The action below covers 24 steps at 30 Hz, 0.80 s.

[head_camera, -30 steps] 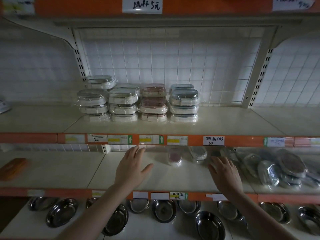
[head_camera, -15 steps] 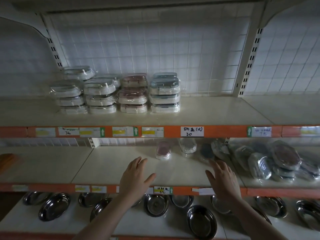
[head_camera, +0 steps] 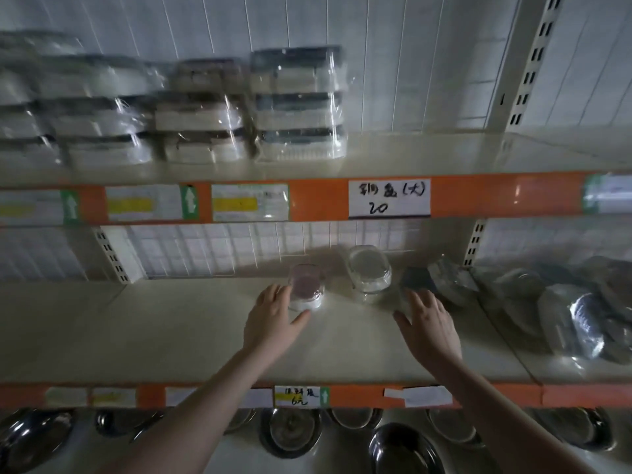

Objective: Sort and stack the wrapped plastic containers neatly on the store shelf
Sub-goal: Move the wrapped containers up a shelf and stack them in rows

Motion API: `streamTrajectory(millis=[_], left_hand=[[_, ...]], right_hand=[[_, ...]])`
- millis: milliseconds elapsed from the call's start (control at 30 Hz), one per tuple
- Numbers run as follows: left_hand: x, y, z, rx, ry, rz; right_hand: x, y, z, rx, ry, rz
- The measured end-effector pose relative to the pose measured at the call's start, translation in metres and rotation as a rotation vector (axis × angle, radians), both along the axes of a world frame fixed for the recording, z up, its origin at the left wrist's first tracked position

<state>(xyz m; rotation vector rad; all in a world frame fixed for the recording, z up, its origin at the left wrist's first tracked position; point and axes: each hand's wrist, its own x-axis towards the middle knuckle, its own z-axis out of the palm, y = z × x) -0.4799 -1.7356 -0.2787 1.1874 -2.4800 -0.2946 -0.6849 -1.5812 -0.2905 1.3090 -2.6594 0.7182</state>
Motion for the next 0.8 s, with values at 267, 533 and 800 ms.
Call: streamTrajectory(millis=[267, 533, 800], left_hand=[[-0.066, -0.069, -0.060, 0.028, -0.012, 0.006], [-0.084, -0.097, -0.088, 0.031, -0.129, -0.061], [-0.054, -0.069, -0.096, -0.010, -0.072, -0.041]], right_hand=[[-0.053, -0.082, -0.044, -0.064, -0.054, 0.024], [-0.076, -0.120, -0.053, -0.016, -0.037, 0.128], [-0.062, -0.132, -0.058, -0.169, -0.160, 0.079]])
